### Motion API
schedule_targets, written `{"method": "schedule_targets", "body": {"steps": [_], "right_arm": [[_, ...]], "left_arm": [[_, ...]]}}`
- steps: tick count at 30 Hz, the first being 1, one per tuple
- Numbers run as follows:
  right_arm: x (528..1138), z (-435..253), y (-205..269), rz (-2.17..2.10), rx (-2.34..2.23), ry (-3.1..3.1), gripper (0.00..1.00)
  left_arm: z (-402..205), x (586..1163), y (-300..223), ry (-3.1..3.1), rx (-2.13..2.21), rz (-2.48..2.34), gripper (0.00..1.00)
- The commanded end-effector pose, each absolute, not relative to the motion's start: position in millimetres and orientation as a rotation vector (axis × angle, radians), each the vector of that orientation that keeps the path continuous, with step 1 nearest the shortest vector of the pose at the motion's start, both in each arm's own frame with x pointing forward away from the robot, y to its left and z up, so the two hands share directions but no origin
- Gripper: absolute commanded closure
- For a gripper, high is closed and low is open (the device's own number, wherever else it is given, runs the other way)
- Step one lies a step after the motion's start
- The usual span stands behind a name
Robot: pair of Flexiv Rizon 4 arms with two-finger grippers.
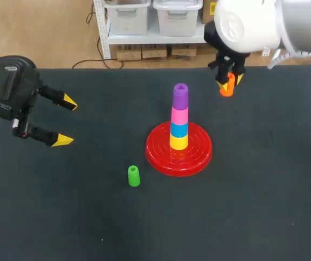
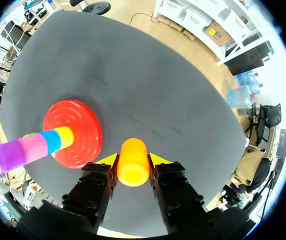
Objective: Pick up and stack the cylinders on the red base in this order: pink,purple,orange,green
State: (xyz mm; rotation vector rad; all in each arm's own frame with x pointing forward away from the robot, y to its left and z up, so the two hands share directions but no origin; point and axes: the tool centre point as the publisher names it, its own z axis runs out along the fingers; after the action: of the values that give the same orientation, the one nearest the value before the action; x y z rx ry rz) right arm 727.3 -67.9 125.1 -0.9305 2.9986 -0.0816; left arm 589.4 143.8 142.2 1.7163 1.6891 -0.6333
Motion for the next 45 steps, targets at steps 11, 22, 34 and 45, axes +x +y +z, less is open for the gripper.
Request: {"method": "schedule_targets", "body": {"steps": [11,22,34,45], "right_arm": [[671.9,226.8,-23.1,-0.109,-1.066,2.808,1.0],[659.2,230.8,14.6,-0.122,-1.211,2.753,1.0],[655.4,224.8,40.0,-0.11,-1.333,2.717,1.0],[651.5,222.6,45.9,-0.035,-1.419,2.746,1.0]], "left_arm": [[140.9,590.6,144.1,1.686,1.717,-0.634,0.0],[140.9,590.6,144.1,1.686,1.717,-0.634,0.0],[140.9,590.6,144.1,1.686,1.717,-0.634,0.0],[140.9,590.6,144.1,1.686,1.717,-0.634,0.0]]}}
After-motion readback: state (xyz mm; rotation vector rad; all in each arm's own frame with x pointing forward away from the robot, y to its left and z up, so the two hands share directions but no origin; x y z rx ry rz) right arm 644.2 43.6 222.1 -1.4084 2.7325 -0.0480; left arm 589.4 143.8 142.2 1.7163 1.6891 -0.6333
